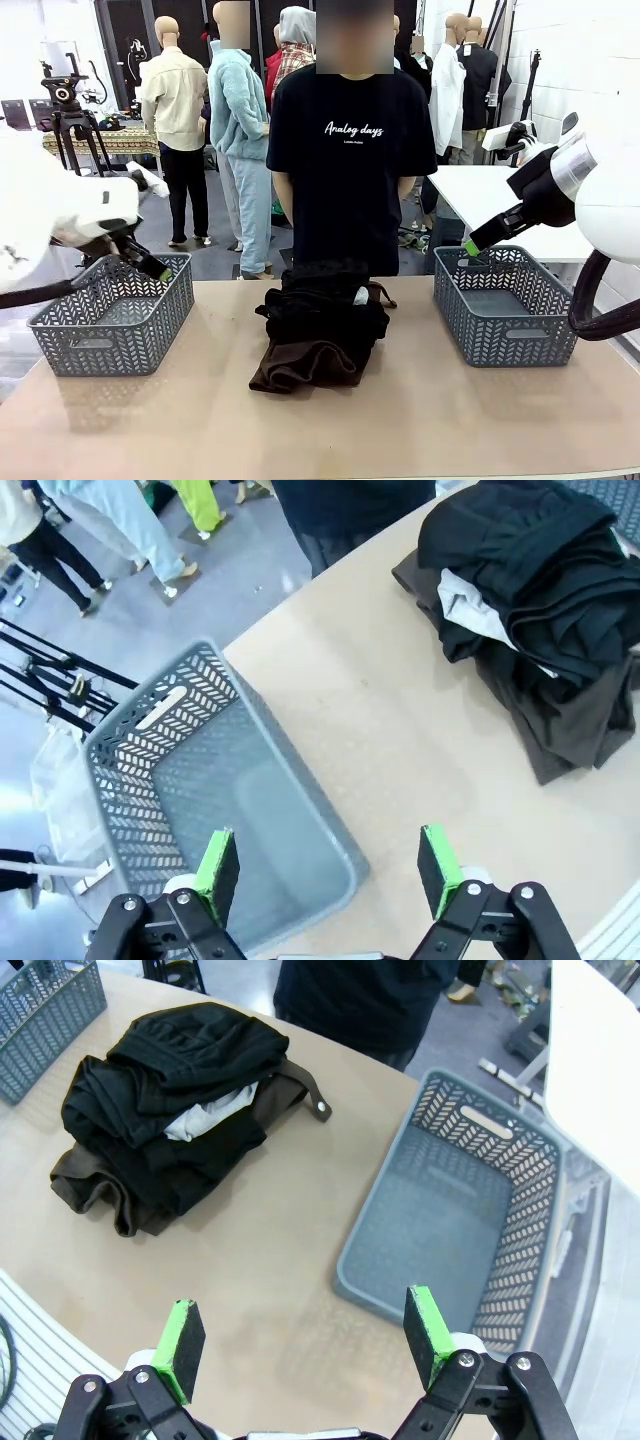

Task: Sort the tops and bottoms.
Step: Lift clothes from the center of the table with your left hand.

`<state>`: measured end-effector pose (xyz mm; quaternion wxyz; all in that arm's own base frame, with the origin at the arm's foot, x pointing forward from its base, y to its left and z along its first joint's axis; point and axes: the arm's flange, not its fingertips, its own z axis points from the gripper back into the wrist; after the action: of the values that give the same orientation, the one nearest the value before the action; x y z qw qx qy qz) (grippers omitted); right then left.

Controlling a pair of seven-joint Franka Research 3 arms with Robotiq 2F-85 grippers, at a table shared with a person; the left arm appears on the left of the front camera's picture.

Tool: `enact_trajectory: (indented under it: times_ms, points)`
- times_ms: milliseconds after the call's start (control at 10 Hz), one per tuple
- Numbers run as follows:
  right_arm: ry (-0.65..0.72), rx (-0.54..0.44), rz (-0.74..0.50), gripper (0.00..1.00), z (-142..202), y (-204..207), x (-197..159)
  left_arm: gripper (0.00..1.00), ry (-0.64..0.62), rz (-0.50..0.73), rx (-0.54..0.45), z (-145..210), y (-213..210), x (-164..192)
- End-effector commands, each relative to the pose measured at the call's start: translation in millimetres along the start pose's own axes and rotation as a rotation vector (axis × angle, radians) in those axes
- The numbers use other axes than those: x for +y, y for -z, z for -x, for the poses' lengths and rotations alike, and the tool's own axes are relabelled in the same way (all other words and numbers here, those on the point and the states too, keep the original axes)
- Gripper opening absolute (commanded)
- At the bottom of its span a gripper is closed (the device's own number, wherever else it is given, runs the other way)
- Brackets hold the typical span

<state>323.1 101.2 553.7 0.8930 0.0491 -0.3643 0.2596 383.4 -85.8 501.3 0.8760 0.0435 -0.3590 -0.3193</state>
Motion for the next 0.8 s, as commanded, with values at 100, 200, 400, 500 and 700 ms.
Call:
enact_trajectory:
  times_ms: [100, 200, 400, 500, 700]
  points:
    - [0.001, -0.014, -0.011, 1.0, -2, 3, 0, 0.94, 0.075, 0.132, 0.023, 49, -35, 6]
    - [0.001, -0.014, -0.011, 1.0, -2, 3, 0, 0.94, 0.038, 0.143, -0.004, 63, -44, 14]
    - [0.001, -0.014, -0.011, 1.0, -2, 3, 0, 0.94, -0.048, 0.161, -0.071, 82, -57, 33]
    - [0.001, -0.014, -0.011, 1.0, -2, 3, 0, 0.94, -0.054, 0.194, -0.098, 84, -58, 37]
    - [0.001, -0.014, -0.011, 1.0, -2, 3, 0, 0.94, -0.069, 0.212, -0.107, 84, -58, 40]
